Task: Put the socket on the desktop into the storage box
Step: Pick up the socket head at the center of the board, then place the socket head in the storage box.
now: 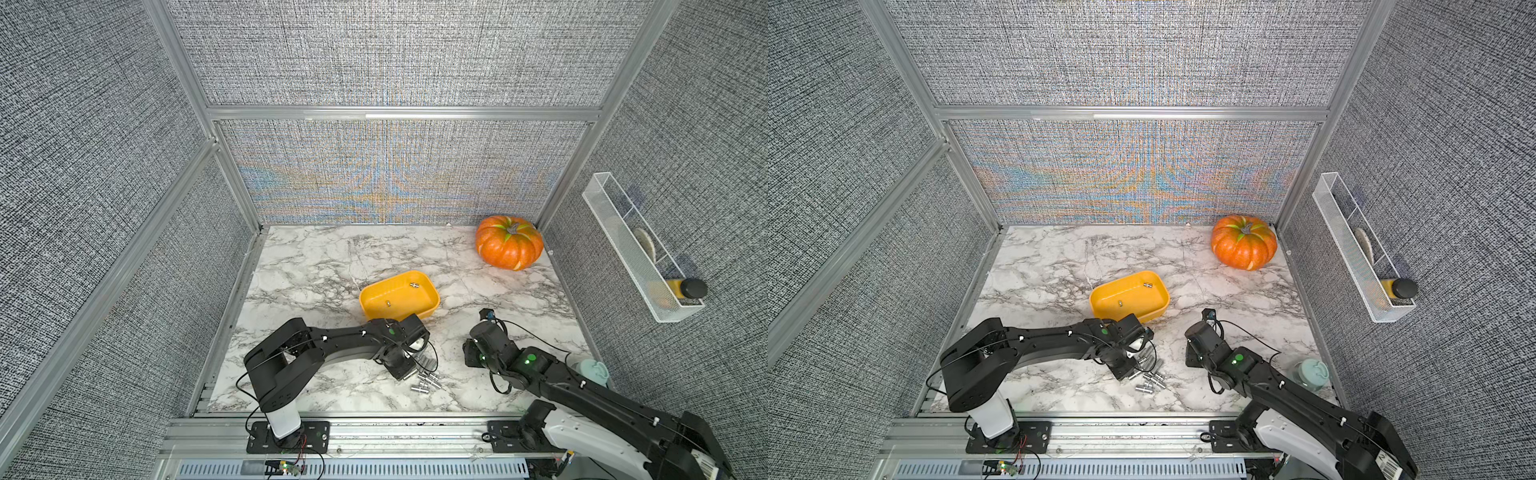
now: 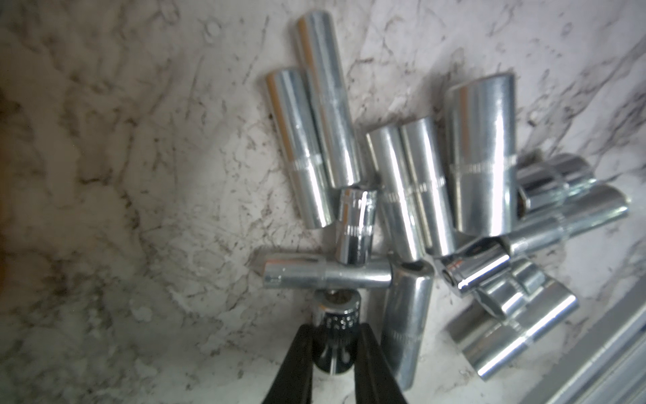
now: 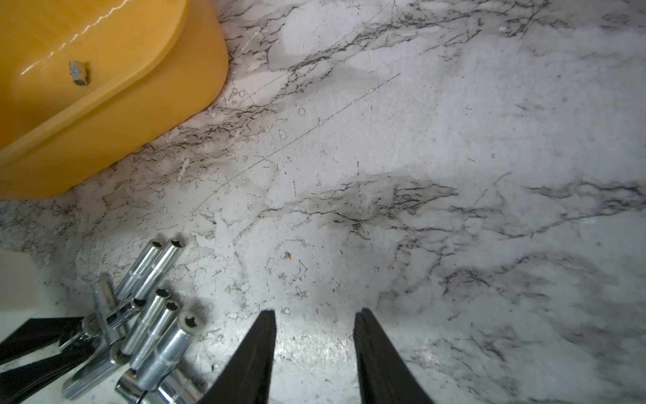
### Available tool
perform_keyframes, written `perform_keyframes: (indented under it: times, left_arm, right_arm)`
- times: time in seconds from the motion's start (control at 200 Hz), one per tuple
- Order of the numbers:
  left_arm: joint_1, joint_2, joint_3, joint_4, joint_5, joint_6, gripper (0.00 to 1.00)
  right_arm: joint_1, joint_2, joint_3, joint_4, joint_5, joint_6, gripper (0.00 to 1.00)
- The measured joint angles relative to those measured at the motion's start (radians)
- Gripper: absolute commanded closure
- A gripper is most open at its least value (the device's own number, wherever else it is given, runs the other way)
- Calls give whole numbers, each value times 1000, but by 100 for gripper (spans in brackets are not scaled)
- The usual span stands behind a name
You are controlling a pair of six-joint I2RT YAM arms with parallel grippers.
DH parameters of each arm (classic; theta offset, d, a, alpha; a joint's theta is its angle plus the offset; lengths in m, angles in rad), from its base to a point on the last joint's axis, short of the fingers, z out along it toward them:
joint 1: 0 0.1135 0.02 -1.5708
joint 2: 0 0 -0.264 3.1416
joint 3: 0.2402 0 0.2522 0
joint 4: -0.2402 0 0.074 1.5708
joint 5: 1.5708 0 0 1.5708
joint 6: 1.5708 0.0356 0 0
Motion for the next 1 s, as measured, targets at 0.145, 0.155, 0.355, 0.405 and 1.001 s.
perform_keyframes:
  times: [0.145, 0.155, 0.355, 0.405, 1.001]
  left_arm:
    - [-1, -51, -27, -19, -1, -19, 91]
    - [-1, -54, -27, -21, -1, -19, 91]
    - [-1, -121, -26, -45, -35, -51, 91]
    - [0, -139, -16, -59, -47, -62, 91]
    - [257, 94, 411, -60, -90, -124, 92]
  right_arm:
    - [0, 2, -5, 2, 0, 0, 57]
    - [0, 2, -6, 2, 0, 0, 57]
    - [0, 16, -7, 6, -5, 0, 57]
    - [0, 19, -7, 6, -8, -1, 57]
    - [13, 8, -21, 32, -35, 6, 57]
